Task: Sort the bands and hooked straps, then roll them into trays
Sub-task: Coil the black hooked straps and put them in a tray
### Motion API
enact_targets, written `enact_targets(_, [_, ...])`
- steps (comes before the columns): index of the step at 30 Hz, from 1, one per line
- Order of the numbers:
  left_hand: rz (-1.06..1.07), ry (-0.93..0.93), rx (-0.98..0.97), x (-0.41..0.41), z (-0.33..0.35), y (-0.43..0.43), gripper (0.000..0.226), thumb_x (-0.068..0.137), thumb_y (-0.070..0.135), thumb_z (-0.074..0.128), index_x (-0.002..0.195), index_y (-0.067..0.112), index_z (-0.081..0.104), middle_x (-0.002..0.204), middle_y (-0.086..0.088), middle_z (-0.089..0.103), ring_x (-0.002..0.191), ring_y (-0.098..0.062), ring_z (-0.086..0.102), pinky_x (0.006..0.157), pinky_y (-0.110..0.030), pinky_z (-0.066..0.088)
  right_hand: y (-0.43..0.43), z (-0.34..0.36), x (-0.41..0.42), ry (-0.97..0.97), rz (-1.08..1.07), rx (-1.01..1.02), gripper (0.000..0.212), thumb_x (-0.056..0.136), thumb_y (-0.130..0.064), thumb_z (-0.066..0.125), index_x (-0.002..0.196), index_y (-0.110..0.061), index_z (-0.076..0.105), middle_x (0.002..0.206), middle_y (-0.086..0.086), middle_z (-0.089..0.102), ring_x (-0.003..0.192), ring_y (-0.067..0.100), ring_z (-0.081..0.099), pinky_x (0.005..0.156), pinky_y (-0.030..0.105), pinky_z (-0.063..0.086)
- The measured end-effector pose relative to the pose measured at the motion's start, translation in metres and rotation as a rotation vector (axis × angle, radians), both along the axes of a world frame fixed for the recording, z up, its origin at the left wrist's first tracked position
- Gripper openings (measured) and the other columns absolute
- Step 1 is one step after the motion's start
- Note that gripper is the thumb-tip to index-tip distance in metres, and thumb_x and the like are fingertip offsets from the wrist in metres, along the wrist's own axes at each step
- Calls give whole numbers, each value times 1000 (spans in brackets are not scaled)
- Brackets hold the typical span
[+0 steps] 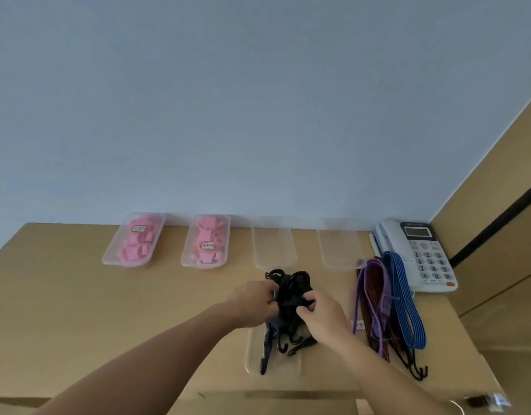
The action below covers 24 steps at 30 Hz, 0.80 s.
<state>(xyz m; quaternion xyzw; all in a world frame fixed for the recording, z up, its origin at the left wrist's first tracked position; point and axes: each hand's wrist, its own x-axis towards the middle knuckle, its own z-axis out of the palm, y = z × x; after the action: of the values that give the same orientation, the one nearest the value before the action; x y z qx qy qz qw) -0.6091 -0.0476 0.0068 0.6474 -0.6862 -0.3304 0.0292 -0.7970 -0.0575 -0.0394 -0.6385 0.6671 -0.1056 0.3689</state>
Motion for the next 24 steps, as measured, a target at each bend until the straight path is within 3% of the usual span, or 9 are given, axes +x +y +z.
enact_targets(3, [1,0,62,-6,-2,9,53,81,38,62,131,22,53,121,2,65,109,-21,61,91,-35,51,-13,9,-12,-88,-20,-2,36,92,-33,61,127,-22,58,98,-8,63,86,13,65,72,24,49])
enact_targets(6, [33,-81,87,-9,-11,19,60,75,44,67,128,23,47,119,1,59,106,-22,59,88,-35,51,-12,16,-18,-72,11,-91,42,88,-38,64,126,-25,50,114,-9,57,96,10,57,79,25,43])
enact_targets(9, [98,-93,93,-11,-18,23,51,80,40,63,124,21,46,117,-1,58,105,-23,58,85,-34,49,6,17,-15,38,95,-296,29,84,-47,64,99,-31,45,100,-13,48,79,4,50,67,21,38])
enact_targets(12, [88,-70,110,-7,-15,23,35,85,23,52,120,21,53,121,-1,62,109,-24,57,80,-30,44,25,16,-2,124,297,-187,28,80,-57,60,81,-32,49,83,-13,55,72,4,53,61,23,41])
enact_targets(15, [37,-31,106,-2,-12,24,32,87,20,47,117,23,58,120,2,64,110,-23,58,81,-29,43,33,12,13,275,391,-176,32,84,-57,54,90,-26,48,94,-11,54,81,12,54,70,30,46])
enact_targets(19, [21,13,91,4,-12,28,34,86,27,50,118,21,60,119,2,65,110,-22,58,87,-31,47,36,10,23,423,257,-222,54,85,-63,52,112,-18,41,107,-1,52,86,20,59,64,29,42])
enact_targets(22, [7,45,79,9,-14,30,34,87,29,51,118,20,61,118,4,65,106,-20,57,85,-29,45,41,8,31,471,255,-140,72,73,-76,54,113,-17,39,103,0,53,88,22,59,64,31,41])
enact_targets(24, [5,59,70,10,-14,30,33,89,28,51,118,20,62,113,5,63,100,-17,55,81,-27,42,46,5,40,518,293,-139,69,73,-73,56,112,-18,42,103,0,55,90,22,60,66,31,42])
